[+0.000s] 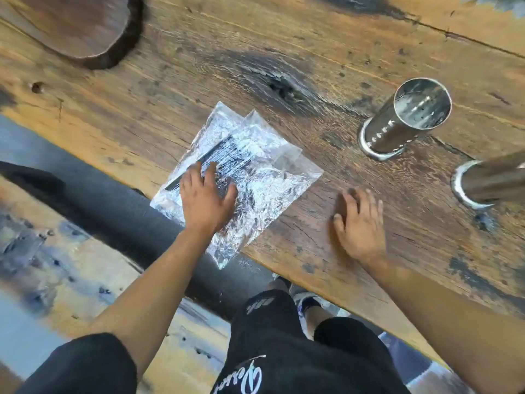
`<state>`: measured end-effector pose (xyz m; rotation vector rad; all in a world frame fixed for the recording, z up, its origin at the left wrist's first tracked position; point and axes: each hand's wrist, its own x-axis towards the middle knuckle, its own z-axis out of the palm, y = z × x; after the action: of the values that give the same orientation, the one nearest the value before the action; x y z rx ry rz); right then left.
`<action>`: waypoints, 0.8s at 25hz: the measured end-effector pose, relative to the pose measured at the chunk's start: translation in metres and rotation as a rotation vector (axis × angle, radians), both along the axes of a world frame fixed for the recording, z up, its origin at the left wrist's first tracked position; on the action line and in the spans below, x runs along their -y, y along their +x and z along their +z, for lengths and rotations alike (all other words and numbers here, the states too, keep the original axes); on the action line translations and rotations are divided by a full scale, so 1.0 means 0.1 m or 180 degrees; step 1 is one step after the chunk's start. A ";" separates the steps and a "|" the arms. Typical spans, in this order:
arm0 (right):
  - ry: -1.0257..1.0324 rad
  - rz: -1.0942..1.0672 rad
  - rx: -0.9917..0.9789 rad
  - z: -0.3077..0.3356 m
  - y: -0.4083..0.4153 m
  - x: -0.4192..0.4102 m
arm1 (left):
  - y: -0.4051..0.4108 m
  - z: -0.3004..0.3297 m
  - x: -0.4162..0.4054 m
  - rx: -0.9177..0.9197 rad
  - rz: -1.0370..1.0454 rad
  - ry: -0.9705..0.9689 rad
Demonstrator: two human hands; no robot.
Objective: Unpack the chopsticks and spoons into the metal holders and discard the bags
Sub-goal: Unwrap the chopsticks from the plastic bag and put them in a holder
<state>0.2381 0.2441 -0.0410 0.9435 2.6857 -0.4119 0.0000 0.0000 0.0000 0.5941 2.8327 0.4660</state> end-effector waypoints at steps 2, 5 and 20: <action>0.0168 -0.0092 0.0069 -0.15 -0.01 -0.08 | -0.07 -0.17 -0.03 -0.0081 -0.0161 -0.0612; 0.0217 -0.0136 0.0049 -0.32 0.05 -0.13 | -0.06 -0.40 -0.04 -0.0057 -0.0362 -0.0861; 0.0363 -0.1234 -0.0495 -0.35 0.88 -0.32 | 0.94 -0.56 -0.50 -0.0289 -0.1700 -0.0957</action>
<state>0.3257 0.2760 -0.0762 1.5342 2.6799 -0.4266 0.0945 0.0496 -0.0557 1.2681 2.5894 -0.0819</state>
